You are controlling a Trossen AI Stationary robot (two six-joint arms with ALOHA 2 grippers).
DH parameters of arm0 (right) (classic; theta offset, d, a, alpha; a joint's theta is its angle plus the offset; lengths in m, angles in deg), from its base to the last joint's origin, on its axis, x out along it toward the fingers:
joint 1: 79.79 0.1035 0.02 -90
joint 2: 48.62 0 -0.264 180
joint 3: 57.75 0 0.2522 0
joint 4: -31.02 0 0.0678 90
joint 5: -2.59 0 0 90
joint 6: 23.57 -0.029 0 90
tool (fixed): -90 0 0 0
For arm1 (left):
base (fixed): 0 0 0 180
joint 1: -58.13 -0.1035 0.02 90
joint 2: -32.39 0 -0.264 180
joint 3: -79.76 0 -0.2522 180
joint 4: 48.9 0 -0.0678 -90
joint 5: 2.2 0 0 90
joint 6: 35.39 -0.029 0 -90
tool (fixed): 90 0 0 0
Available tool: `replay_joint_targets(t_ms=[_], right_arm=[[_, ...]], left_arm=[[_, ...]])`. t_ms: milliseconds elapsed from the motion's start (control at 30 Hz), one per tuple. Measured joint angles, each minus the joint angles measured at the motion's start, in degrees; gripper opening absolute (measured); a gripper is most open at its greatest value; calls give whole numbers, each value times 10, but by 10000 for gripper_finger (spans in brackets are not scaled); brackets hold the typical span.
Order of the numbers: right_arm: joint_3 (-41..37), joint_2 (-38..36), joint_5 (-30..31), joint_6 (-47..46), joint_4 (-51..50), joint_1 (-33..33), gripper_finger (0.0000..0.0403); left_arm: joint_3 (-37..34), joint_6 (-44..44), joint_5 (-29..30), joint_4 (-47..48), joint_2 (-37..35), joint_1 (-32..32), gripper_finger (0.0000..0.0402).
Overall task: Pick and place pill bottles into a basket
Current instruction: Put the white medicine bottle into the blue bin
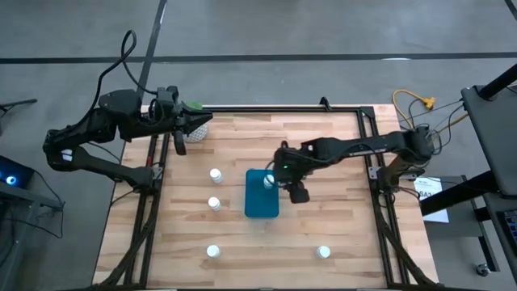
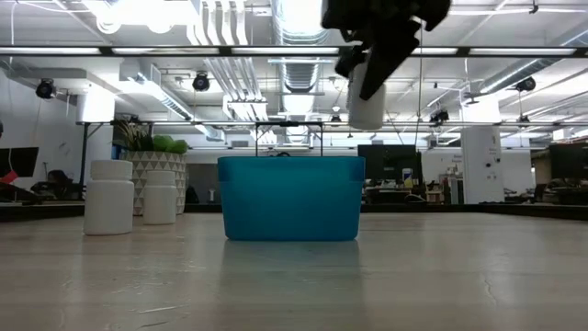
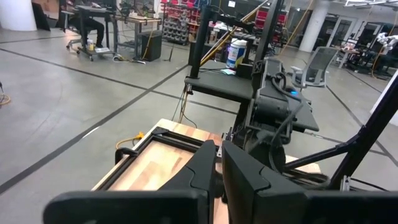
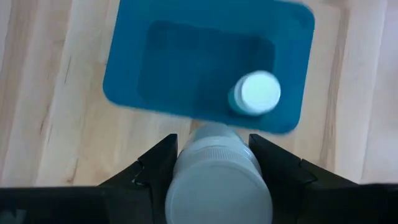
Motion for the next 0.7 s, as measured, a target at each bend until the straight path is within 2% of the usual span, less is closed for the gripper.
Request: replay_joint_targets(t_ms=[300,433,700], right_arm=[[99,89,-1,40,3,0,169],[105,113,-26,40,13,0,169],[100,146,-27,33,36,2,169]], left_arm=[[0,0,0,2,0,0,11],[0,0,0,2,0,0,11],[0,0,0,5,-3,0,11]])
